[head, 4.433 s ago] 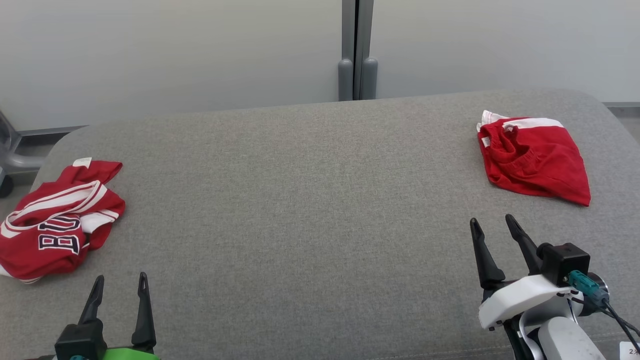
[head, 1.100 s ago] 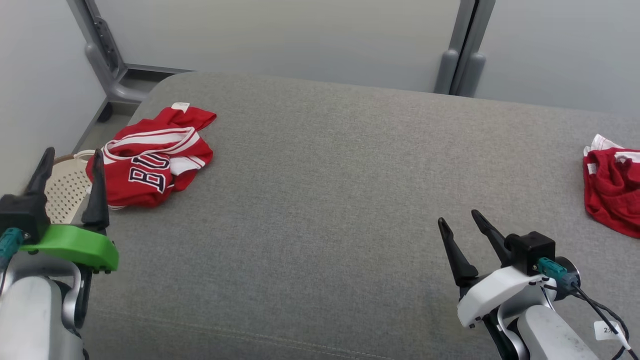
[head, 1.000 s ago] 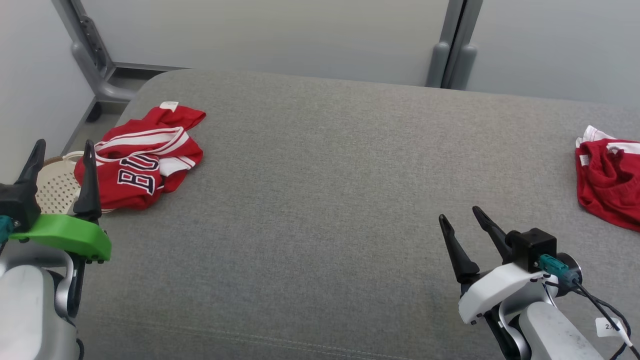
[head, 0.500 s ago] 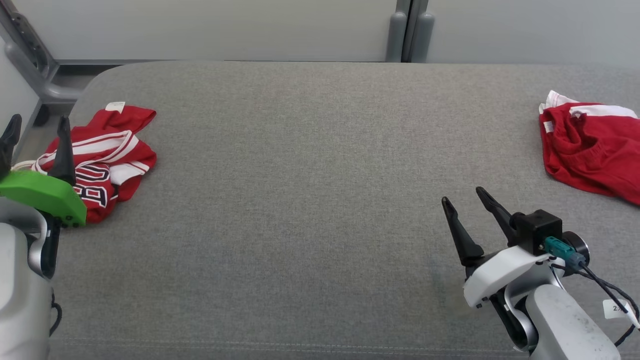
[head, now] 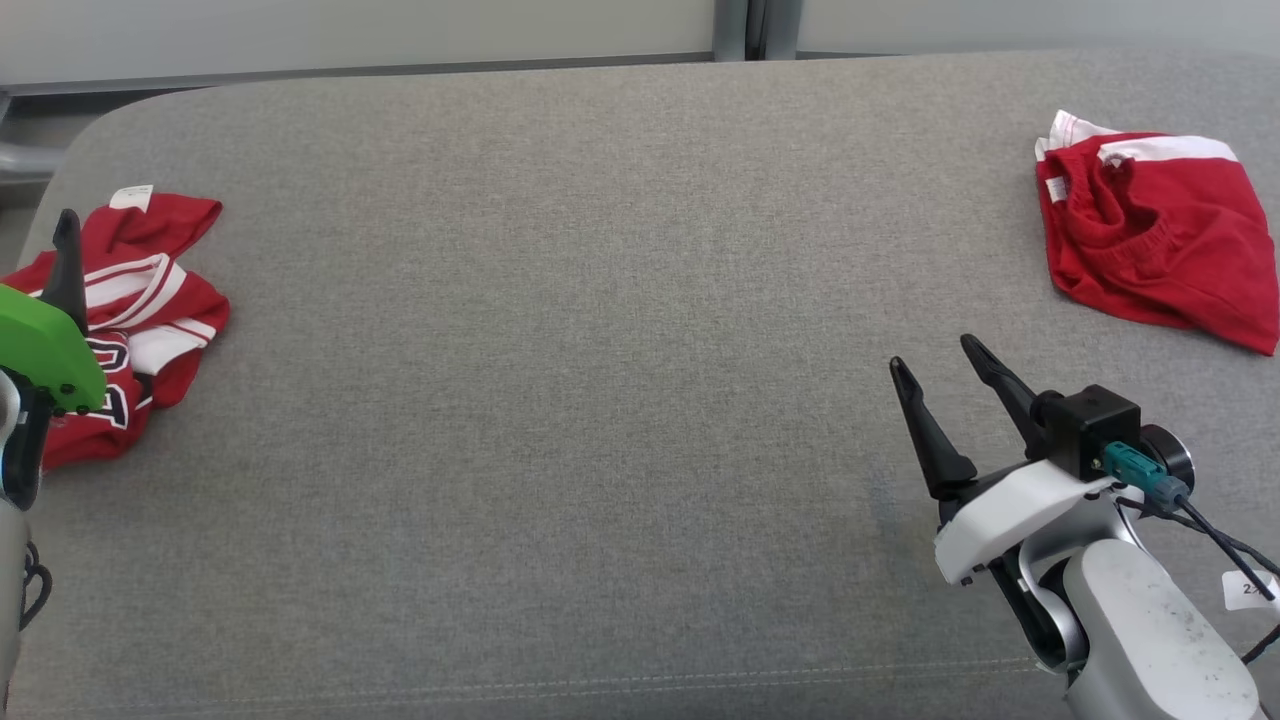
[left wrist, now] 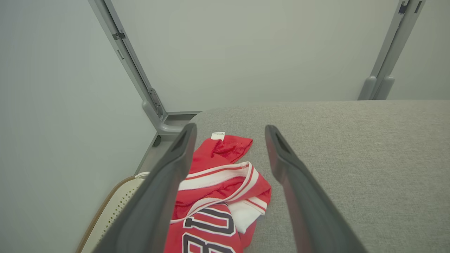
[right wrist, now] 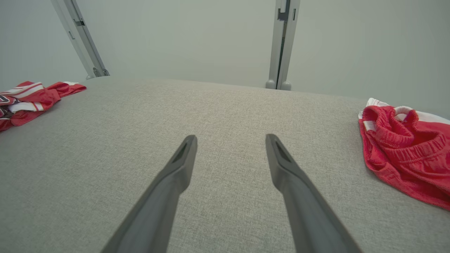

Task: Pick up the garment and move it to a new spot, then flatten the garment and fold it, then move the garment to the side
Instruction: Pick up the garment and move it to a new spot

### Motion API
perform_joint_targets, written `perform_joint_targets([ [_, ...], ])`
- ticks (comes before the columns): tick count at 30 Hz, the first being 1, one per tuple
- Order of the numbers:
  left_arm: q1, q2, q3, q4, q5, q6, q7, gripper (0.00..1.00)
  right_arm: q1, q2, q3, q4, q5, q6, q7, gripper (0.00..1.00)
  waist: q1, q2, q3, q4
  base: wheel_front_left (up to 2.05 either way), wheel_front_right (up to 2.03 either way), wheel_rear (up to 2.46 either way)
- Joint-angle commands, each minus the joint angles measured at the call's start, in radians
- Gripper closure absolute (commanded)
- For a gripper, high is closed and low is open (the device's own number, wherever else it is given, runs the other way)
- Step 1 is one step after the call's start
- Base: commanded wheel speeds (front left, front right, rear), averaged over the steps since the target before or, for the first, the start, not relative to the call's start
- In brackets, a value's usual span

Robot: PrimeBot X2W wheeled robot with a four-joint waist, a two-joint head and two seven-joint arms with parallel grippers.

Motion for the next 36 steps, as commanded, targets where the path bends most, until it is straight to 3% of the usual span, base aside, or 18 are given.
perform_joint_targets([
  [1, -0.031, 0.016, -0.016, 0.018, -0.023, -0.001, 0.013, 0.0, -0.012, -0.006, -0.004, -0.008, -0.009, -0.001, 0.005, 0.0, -0.0001, 0.0, 0.024, -0.025, 0.0, 0.0, 0.0],
  [15, -0.116, 0.123, -0.199, 0.133, -0.193, -0.001, 0.208, 0.0, -0.032, -0.031, -0.015, -0.05, -0.003, -0.001, 0.038, 0.0, -0.0001, 0.0, 0.111, -0.075, 0.0, 0.0, 0.0],
  [25, -0.153, 0.153, -0.33, 0.198, -0.236, 0.0, 0.358, 0.0, -0.03, -0.035, -0.021, -0.072, -0.013, -0.001, 0.051, 0.0, -0.0001, 0.0, 0.157, -0.08, 0.0, 0.0, 0.0],
  [36, -0.16, 0.152, -0.389, 0.254, -0.291, 0.0, 0.41, 0.0, -0.035, -0.039, -0.034, -0.089, -0.016, -0.001, 0.056, 0.0, -0.0001, 0.0, 0.199, -0.086, 0.0, 0.0, 0.0],
])
